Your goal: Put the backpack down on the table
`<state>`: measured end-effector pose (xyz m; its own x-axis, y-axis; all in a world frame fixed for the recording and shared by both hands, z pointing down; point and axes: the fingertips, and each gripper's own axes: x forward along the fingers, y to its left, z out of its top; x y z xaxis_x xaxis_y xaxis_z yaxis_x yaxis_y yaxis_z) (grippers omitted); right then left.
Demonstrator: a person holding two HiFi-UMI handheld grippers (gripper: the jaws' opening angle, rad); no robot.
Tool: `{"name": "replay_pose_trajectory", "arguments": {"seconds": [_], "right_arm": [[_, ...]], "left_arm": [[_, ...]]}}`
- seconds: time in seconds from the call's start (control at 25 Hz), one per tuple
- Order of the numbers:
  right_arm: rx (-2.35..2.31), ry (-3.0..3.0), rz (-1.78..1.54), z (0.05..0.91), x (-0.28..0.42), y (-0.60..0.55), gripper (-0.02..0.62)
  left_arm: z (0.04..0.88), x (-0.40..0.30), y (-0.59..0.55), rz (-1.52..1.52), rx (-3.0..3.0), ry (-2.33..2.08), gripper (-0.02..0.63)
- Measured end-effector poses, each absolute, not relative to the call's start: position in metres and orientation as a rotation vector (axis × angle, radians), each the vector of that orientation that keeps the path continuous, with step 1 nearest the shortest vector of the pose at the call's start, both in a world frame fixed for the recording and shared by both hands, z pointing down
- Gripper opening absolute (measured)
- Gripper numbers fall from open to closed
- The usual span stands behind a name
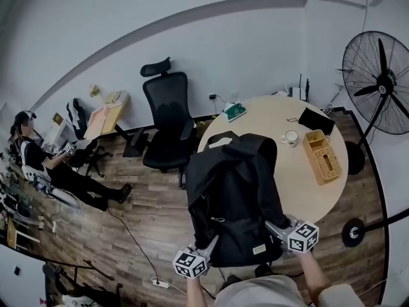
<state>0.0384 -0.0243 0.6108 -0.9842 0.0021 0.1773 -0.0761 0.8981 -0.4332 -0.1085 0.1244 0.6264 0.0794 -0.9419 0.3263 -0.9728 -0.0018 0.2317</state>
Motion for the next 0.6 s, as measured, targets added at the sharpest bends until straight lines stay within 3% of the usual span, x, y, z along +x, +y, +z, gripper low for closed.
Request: {"name": "replay_pose_trajectory", "arguments": {"seconds": [0.6], "right_arm": [[0.101,-2.852,0.565,0.615,0.028,-0.059,0.081]], "left_arm": [[0.645,-0.116,0.088,0.032,1.974,-1.873,0.140]]}}
